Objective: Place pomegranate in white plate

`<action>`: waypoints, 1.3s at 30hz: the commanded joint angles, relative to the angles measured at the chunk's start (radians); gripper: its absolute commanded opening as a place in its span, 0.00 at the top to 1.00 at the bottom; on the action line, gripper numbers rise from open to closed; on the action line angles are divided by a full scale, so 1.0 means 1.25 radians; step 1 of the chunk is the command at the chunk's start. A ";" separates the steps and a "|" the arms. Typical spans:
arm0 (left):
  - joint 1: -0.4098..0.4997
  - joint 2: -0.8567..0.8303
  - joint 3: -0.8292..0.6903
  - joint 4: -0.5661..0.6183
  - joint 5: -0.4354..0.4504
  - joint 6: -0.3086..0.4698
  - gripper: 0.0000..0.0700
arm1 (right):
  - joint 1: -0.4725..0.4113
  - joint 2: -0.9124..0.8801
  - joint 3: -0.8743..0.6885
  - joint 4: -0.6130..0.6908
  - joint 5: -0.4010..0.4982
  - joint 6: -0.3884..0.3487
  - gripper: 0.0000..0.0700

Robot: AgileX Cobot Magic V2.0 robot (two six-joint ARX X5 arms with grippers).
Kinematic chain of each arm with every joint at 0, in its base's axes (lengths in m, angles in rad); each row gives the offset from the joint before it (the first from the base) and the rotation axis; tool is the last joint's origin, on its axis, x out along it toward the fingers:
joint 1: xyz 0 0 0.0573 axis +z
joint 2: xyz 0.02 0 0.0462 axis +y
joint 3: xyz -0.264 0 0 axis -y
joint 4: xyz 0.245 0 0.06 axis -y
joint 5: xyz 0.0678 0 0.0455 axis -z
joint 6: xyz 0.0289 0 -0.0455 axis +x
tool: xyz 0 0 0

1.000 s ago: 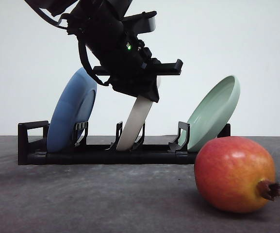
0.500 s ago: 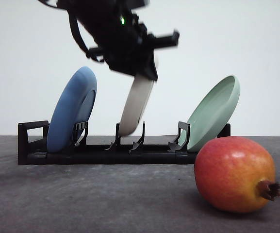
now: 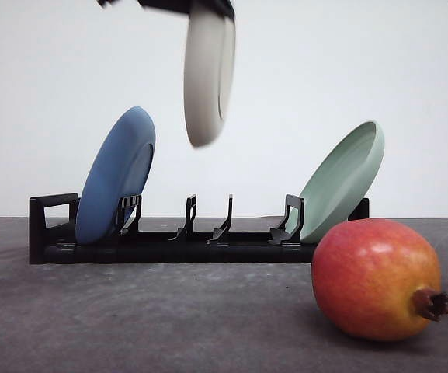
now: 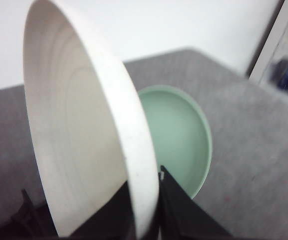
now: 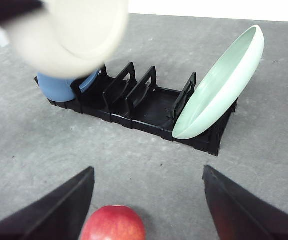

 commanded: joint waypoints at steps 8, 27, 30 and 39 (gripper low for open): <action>-0.040 -0.232 -0.207 0.068 0.001 -0.079 0.99 | 0.004 0.003 0.014 0.007 0.003 0.002 0.37; -0.150 -0.429 -0.298 -0.343 -0.030 0.216 0.99 | 0.004 0.003 0.014 0.005 0.003 0.002 0.37; -0.191 -0.369 -0.276 -0.392 -0.077 0.280 0.99 | 0.004 0.003 0.014 0.005 0.003 0.002 0.37; -0.289 -0.157 -0.258 -0.394 -0.184 0.350 0.99 | 0.004 0.003 0.014 0.005 0.003 0.002 0.37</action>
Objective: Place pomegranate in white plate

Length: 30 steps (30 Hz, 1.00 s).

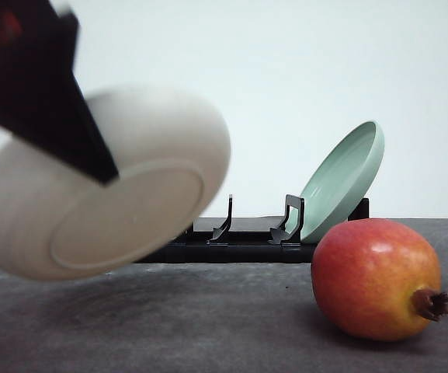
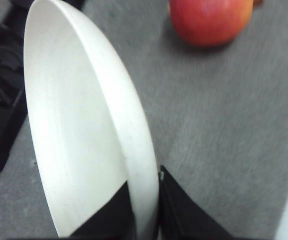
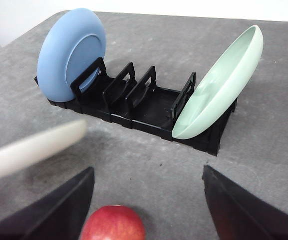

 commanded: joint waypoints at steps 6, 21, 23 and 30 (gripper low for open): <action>-0.054 0.134 0.018 0.012 -0.117 0.076 0.99 | 0.004 0.003 0.014 0.006 0.003 0.001 0.37; -0.124 0.286 0.018 0.048 -0.117 0.108 0.77 | 0.004 0.003 0.014 0.006 0.004 -0.001 0.37; -0.128 0.286 0.018 0.048 -0.117 0.102 0.65 | 0.004 0.003 0.014 0.006 0.009 -0.001 0.37; -0.100 0.237 0.043 0.000 -0.037 0.037 0.44 | 0.004 0.003 0.014 0.006 0.024 -0.002 0.37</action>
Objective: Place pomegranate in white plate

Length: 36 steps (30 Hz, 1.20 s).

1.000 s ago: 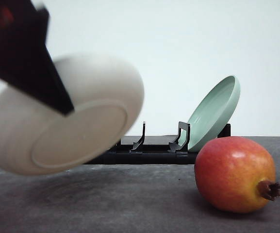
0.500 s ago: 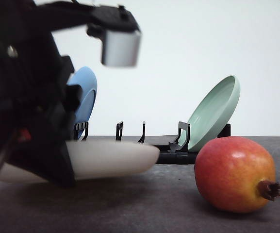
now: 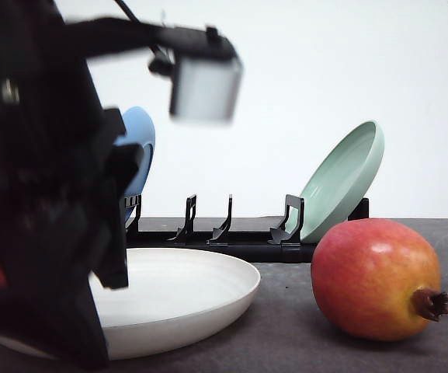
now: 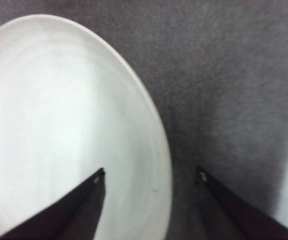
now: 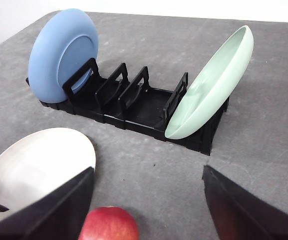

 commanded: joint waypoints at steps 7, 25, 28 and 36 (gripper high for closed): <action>0.156 -0.155 0.029 -0.013 0.293 -0.181 0.43 | 0.004 0.003 0.014 0.005 0.003 -0.001 0.37; 0.784 -0.374 0.028 -0.018 0.478 -0.294 0.44 | 0.004 0.003 0.014 0.005 0.002 -0.001 0.37; 0.826 -0.393 0.018 -0.014 0.490 -0.340 0.44 | 0.004 0.003 0.014 0.002 0.002 0.000 0.37; 0.843 -0.559 -0.093 0.011 0.446 -0.372 0.44 | 0.004 0.003 0.014 -0.051 -0.003 0.011 0.37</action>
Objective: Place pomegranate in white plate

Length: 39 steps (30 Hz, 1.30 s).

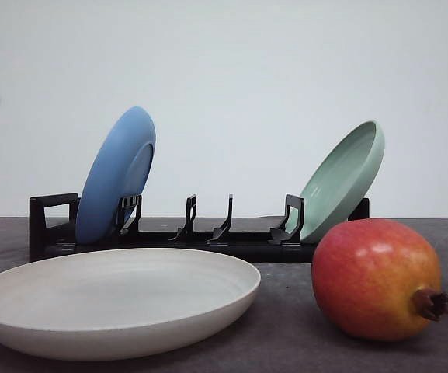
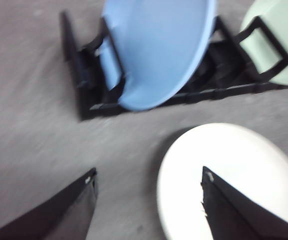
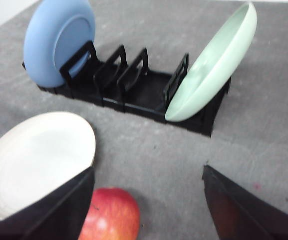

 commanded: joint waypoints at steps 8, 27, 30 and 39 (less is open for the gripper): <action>-0.001 -0.114 -0.014 0.009 -0.033 -0.012 0.44 | 0.022 0.048 0.029 -0.112 -0.046 0.168 0.36; -0.001 -0.107 -0.014 0.006 -0.059 -0.003 0.44 | 0.312 0.475 0.121 -0.106 0.141 0.324 0.22; -0.001 -0.107 -0.014 0.006 -0.063 -0.003 0.44 | 0.341 0.530 0.121 -0.077 0.169 0.337 0.19; -0.001 -0.107 -0.014 0.006 -0.079 0.001 0.44 | 0.370 0.646 0.121 -0.036 0.229 0.343 0.00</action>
